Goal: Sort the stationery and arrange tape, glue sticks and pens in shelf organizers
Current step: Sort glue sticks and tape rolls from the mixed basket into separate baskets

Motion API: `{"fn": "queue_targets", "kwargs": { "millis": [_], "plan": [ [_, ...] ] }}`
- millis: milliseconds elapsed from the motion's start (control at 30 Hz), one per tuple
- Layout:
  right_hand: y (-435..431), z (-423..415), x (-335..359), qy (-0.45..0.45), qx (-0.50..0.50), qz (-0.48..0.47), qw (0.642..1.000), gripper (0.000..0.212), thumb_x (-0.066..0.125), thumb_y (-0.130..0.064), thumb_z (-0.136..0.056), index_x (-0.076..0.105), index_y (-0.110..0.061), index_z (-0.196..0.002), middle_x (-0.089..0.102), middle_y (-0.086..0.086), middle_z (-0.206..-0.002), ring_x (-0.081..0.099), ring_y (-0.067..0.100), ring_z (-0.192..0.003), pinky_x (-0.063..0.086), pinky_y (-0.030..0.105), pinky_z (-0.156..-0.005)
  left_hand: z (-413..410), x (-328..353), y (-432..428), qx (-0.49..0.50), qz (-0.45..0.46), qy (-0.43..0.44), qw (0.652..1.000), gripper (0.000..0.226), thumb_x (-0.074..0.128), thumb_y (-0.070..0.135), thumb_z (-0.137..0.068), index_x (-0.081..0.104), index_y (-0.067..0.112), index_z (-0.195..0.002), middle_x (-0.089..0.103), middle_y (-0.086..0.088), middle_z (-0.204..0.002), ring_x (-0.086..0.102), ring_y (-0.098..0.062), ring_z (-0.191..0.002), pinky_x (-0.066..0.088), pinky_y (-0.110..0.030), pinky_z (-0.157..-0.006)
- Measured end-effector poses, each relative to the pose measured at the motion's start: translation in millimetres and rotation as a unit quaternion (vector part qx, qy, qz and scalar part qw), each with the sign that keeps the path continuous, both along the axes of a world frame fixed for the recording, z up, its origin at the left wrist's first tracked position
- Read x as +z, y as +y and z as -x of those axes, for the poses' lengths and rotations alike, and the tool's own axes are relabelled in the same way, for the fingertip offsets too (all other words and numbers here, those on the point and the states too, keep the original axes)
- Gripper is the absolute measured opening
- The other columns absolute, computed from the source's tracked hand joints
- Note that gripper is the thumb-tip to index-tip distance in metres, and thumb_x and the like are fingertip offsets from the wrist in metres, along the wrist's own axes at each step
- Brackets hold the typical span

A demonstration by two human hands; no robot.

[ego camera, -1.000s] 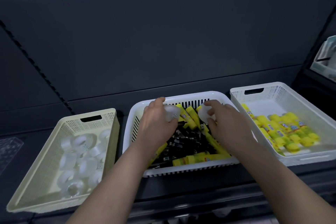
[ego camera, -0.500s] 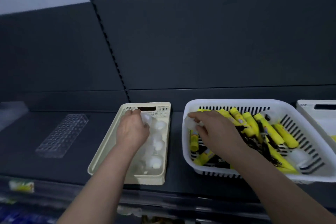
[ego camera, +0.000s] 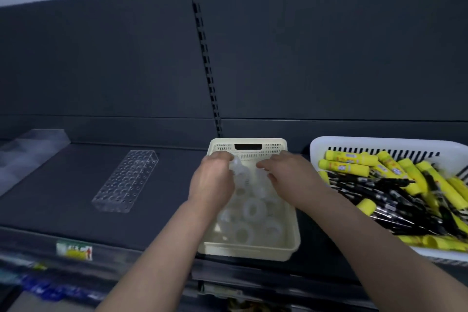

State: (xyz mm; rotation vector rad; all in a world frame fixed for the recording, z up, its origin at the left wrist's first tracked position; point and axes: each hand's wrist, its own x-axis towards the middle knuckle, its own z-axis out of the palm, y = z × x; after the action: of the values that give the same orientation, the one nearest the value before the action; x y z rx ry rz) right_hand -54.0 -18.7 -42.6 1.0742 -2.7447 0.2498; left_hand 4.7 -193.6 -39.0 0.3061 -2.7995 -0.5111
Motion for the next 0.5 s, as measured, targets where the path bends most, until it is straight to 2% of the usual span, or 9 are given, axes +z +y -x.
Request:
{"fn": "queue_targets", "kwargs": {
  "millis": [100, 167, 267, 367, 500],
  "plan": [
    [-10, 1, -3, -0.032, -0.002, -0.033, 0.999, 0.041, 0.049, -0.017, -0.088, 0.057, -0.033, -0.125, 0.062, -0.004, -0.115, 0.051, 0.021, -0.112, 0.046, 0.034, -0.085, -3, 4, -1, -0.017, -0.02, 0.001, 1.0, 0.036, 0.053, 0.013, -0.091, 0.054, 0.019, -0.127, 0.056, 0.003, -0.129, 0.047, -0.019, -0.119, 0.042, -0.031, -0.085],
    [-6, -2, 1, -0.036, -0.004, 0.0, 0.999, 0.038, 0.05, -0.019, -0.088, 0.059, -0.032, -0.123, 0.063, -0.005, -0.116, 0.052, 0.02, -0.112, 0.045, 0.034, -0.086, -3, 8, 1, -0.026, -0.023, 0.009, 0.999, 0.035, 0.053, 0.015, -0.091, 0.055, 0.02, -0.126, 0.056, 0.004, -0.128, 0.046, -0.018, -0.119, 0.041, -0.03, -0.085],
    [14, -9, 12, 0.005, -0.04, 0.05, 0.998, 0.033, 0.053, -0.019, -0.087, 0.065, -0.031, -0.114, 0.065, -0.007, -0.112, 0.054, 0.019, -0.105, 0.042, 0.033, -0.08, 5, 13, 17, -0.049, -0.017, 0.024, 0.998, 0.035, 0.054, 0.019, -0.092, 0.056, 0.023, -0.126, 0.057, 0.008, -0.129, 0.046, -0.014, -0.121, 0.038, -0.028, -0.091],
    [50, -13, 20, 0.023, -0.094, 0.039, 0.995, 0.029, 0.05, -0.021, -0.089, 0.065, -0.033, -0.111, 0.065, -0.008, -0.106, 0.054, 0.019, -0.101, 0.041, 0.032, -0.076, 17, 21, 49, -0.098, -0.025, 0.027, 0.994, 0.033, 0.055, 0.021, -0.092, 0.057, 0.024, -0.126, 0.06, 0.007, -0.126, 0.046, -0.015, -0.121, 0.04, -0.03, -0.096],
    [111, -19, 25, 0.02, -0.171, 0.047, 0.984, 0.03, 0.052, -0.018, -0.088, 0.067, -0.034, -0.108, 0.067, -0.009, -0.107, 0.057, 0.017, -0.104, 0.046, 0.031, -0.078, 32, 27, 101, -0.169, -0.019, 0.033, 0.985, 0.028, 0.053, 0.021, -0.092, 0.06, 0.024, -0.119, 0.065, 0.005, -0.114, 0.05, -0.019, -0.112, 0.044, -0.035, -0.088]
  ]
}}
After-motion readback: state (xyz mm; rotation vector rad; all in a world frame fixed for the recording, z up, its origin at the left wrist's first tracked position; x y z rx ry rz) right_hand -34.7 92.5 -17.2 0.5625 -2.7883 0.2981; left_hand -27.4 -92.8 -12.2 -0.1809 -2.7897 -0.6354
